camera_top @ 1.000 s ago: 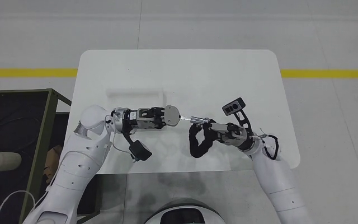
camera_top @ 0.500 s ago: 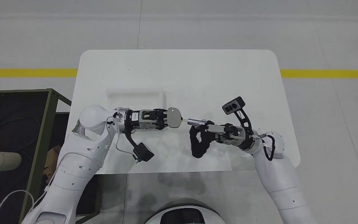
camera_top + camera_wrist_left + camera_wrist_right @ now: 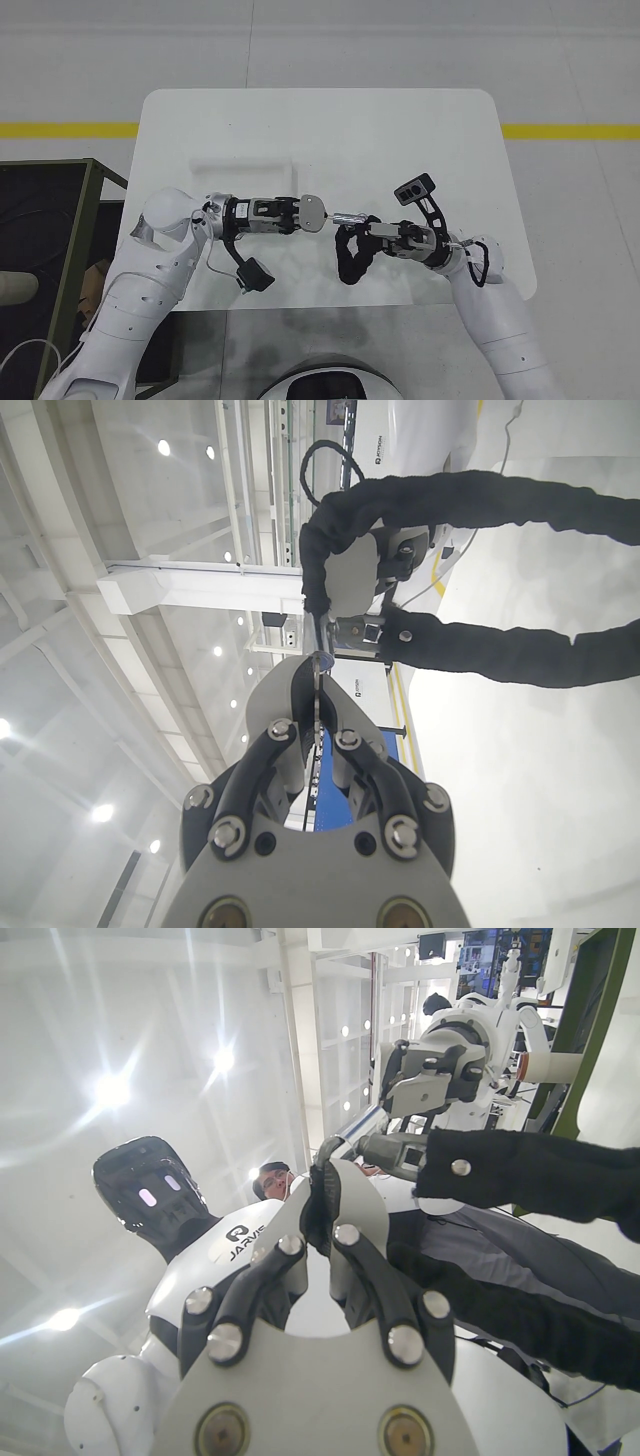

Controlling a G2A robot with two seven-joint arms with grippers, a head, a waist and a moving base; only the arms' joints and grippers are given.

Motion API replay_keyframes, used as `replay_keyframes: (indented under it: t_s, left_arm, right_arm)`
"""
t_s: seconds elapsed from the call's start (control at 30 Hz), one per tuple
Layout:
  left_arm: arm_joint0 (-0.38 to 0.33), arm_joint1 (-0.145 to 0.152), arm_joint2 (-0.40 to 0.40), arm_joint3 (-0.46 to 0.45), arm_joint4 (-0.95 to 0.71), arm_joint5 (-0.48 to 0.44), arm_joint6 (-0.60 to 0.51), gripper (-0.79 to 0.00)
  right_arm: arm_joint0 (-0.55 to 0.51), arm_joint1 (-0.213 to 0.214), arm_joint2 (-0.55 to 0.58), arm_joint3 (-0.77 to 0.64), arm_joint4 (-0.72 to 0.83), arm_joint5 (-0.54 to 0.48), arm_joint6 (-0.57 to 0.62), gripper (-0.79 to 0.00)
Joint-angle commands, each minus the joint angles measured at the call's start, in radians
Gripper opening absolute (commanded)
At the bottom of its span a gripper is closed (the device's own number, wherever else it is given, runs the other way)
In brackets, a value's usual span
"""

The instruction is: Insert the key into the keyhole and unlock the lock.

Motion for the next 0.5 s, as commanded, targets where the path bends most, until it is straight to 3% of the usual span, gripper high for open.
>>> replay_keyframes:
  t_s: [0.0,0.17,0.33,0.47]
  left_arm:
    - [0.0,0.0,-0.002,-0.001,-0.009,0.006,0.005,0.0]
    - [0.003,0.0,-0.019,0.008,-0.05,0.009,-0.006,0.0]
    - [0.022,0.0,-0.04,0.061,-0.155,-0.084,-0.052,0.0]
    - [0.022,0.0,-0.04,0.061,-0.155,-0.084,-0.052,0.0]
  right_arm:
    - [-0.001,0.0,0.0,0.002,0.013,0.001,0.0,-0.785]
    - [-0.001,-0.001,0.01,0.008,0.053,-0.008,-0.005,-0.785]
    - [-0.004,-0.001,0.028,0.015,0.103,-0.002,-0.013,-0.785]
    - [-0.003,-0.001,0.033,0.013,0.109,-0.009,-0.021,-0.785]
